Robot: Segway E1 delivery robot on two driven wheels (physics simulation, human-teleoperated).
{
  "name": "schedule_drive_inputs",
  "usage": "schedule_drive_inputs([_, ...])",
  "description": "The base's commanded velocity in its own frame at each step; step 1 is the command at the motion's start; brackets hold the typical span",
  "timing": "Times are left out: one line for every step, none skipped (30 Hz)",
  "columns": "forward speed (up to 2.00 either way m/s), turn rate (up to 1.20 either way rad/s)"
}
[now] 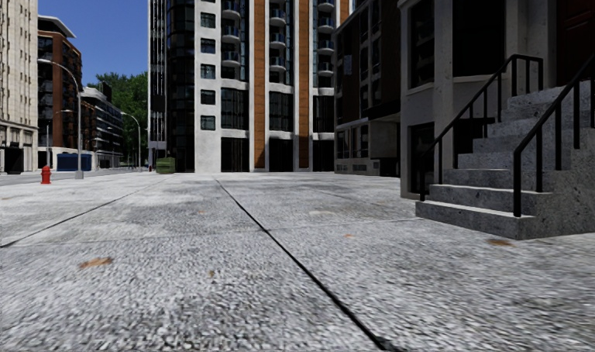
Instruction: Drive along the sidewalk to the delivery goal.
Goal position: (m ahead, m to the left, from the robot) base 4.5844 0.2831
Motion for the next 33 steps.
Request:
schedule_drive_inputs([2.00, 0.00])
schedule_drive_inputs([2.00, 0.00])
schedule_drive_inputs([2.00, 0.00])
schedule_drive_inputs([2.00, 0.00])
schedule_drive_inputs([2.00, 0.00])
schedule_drive_inputs([2.00, 0.00])
schedule_drive_inputs([2.00, 0.00])
schedule_drive_inputs([2.00, 0.00])
schedule_drive_inputs([2.00, 0.00])
schedule_drive_inputs([2.00, 0.00])
schedule_drive_inputs([2.00, 0.00])
schedule_drive_inputs([2.00, 0.00])
schedule_drive_inputs([2.00, 0.00])
schedule_drive_inputs([2.00, 0.00])
schedule_drive_inputs([2.00, 0.00])
schedule_drive_inputs([2.00, 0.00])
schedule_drive_inputs([2.00, 0.00])
schedule_drive_inputs([2.00, 0.00])
schedule_drive_inputs([2.00, 0.00])
schedule_drive_inputs([2.00, 0.00])
schedule_drive_inputs([2.00, 0.00])
schedule_drive_inputs([2.00, 0.00])
schedule_drive_inputs([2.00, 0.00])
schedule_drive_inputs([2.00, 0.00])
schedule_drive_inputs([2.00, 0.00])
schedule_drive_inputs([2.00, 0.00])
schedule_drive_inputs([2.00, 0.00])
schedule_drive_inputs([2.00, 0.00])
schedule_drive_inputs([2.00, 0.00])
schedule_drive_inputs([2.00, 0.00])
schedule_drive_inputs([2.00, 0.00])
schedule_drive_inputs([2.00, 0.00])
schedule_drive_inputs([2.00, 0.00])
